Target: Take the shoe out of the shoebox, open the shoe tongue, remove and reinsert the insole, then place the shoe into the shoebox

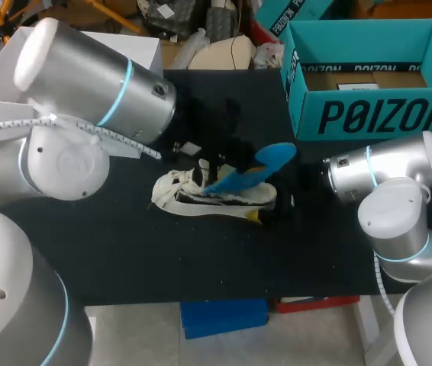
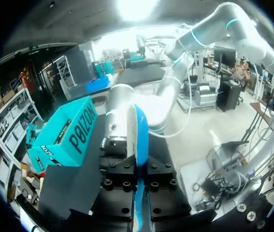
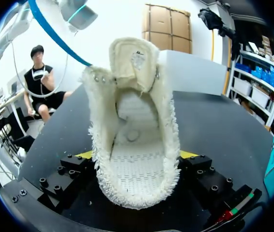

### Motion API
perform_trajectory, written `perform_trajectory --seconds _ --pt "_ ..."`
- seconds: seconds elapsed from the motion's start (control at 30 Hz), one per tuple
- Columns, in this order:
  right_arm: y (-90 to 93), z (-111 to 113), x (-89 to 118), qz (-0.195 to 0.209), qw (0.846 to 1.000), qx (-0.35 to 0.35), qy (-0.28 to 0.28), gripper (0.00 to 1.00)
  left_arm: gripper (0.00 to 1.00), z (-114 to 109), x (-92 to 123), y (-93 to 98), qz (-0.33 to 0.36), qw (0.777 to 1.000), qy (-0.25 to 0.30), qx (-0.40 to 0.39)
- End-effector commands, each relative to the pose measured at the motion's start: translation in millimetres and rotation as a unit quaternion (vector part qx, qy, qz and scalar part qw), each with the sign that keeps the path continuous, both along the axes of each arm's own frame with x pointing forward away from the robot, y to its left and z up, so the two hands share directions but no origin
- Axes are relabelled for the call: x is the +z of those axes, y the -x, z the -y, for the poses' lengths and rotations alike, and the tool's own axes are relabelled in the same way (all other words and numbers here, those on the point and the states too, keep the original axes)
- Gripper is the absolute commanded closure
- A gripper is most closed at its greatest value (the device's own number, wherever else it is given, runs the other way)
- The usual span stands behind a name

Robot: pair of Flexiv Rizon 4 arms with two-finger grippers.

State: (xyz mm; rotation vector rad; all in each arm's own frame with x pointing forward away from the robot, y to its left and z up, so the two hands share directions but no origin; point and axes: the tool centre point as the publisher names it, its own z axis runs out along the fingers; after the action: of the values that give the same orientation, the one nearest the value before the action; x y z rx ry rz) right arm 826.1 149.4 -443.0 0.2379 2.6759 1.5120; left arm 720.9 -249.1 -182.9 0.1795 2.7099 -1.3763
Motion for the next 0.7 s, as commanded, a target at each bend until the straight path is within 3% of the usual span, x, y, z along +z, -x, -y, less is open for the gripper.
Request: perform_trajectory --seconds 0.03,0.13,0.7 --pt "1.0 0 -5 -0.001 1.0 0.0 0.001 1.0 1.0 -68 71 12.6 -0.008 1.0 0.025 0.0" --pt "1.0 0 -5 -0.001 1.0 0.0 0.001 1.0 1.0 -79 93 15.1 -0.021 0.998 0.053 -0.009" --pt "1.0 0 -5 -0.001 1.0 0.0 0.001 1.0 1.0 -79 93 15.1 -0.021 0.998 0.053 -0.009"
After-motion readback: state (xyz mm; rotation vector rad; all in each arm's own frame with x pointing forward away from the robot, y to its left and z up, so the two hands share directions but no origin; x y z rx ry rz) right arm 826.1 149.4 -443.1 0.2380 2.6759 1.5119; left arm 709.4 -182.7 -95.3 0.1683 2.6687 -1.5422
